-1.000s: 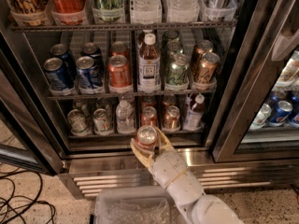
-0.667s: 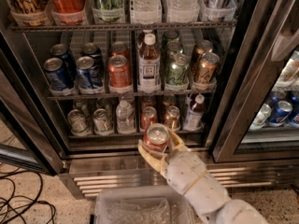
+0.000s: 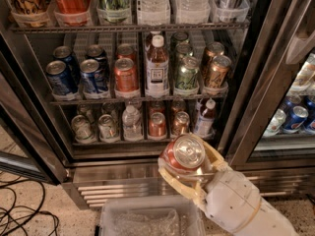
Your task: Pick coke can from bottom shelf of fridge
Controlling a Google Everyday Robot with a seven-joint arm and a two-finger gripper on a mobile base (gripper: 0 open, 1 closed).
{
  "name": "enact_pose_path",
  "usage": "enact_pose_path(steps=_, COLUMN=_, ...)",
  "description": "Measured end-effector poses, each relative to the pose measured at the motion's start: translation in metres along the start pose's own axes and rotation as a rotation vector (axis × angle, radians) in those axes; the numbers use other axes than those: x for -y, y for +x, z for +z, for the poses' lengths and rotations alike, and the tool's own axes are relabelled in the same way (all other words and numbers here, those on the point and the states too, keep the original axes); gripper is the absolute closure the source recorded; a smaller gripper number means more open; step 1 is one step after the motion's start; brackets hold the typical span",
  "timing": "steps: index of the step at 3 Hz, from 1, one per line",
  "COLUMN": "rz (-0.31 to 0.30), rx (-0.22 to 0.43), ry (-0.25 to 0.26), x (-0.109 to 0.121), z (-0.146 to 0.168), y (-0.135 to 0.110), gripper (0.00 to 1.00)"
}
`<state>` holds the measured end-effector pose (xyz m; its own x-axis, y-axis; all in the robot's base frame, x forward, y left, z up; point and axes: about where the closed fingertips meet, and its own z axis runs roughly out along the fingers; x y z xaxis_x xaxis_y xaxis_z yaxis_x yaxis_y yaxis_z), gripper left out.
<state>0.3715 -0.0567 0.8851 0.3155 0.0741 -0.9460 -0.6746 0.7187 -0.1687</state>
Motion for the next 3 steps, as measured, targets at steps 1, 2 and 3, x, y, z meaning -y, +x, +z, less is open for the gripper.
enact_pose_path(steps=1, rz=-0.028, rx=0.015, ry=-0.1, x=-0.015, z=0.0, y=-0.033, gripper=1.0)
enact_pose_path(steps=2, rz=-0.075, rx=-0.056, ry=-0.188, x=-0.03, z=0.021, y=-0.046, gripper=1.0)
enact_pose_path(steps=3, rz=-0.118, rx=-0.14, ry=-0.217, x=-0.038, z=0.049, y=-0.057, gripper=1.0)
